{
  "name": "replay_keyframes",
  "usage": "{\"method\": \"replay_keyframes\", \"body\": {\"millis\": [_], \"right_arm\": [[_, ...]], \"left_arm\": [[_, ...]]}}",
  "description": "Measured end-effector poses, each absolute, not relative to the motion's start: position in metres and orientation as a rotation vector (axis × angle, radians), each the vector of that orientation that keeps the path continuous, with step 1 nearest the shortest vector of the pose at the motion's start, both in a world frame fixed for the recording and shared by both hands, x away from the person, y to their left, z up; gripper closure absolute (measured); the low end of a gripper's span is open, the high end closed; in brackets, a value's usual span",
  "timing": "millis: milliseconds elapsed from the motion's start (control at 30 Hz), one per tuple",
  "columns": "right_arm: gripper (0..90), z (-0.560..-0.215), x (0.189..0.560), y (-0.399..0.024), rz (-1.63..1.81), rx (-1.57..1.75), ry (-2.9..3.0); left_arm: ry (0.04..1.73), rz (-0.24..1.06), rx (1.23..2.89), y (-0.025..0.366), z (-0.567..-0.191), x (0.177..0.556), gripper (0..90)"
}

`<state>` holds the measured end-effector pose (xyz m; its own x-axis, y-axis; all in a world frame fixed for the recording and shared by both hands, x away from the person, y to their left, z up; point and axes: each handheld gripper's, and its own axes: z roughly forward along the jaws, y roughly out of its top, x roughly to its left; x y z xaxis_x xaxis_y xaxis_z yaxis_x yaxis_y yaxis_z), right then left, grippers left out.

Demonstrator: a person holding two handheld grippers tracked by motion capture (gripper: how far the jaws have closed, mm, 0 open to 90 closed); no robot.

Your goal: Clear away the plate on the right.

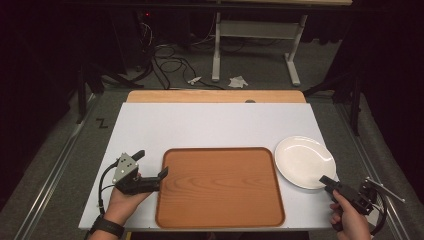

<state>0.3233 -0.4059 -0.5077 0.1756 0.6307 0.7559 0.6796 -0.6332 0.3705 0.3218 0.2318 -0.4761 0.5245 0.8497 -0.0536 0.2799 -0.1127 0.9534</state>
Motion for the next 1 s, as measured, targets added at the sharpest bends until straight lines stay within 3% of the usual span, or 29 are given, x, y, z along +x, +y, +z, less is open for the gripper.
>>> {"method": "replay_keyframes", "body": {"millis": [500,1000], "right_arm": [[61.7,-0.5111,0.3259,-0.4100,-1.440,-2.413,-1.291],[66.3,-0.5158,0.3328,-0.4141,-1.461,-2.383,-1.283]], "left_arm": [[0.958,0.638,1.661,0.2301,-0.4763,0.3214,0.7],[0.943,0.639,1.662,0.2306,-0.4754,0.3199,0.8]]}}
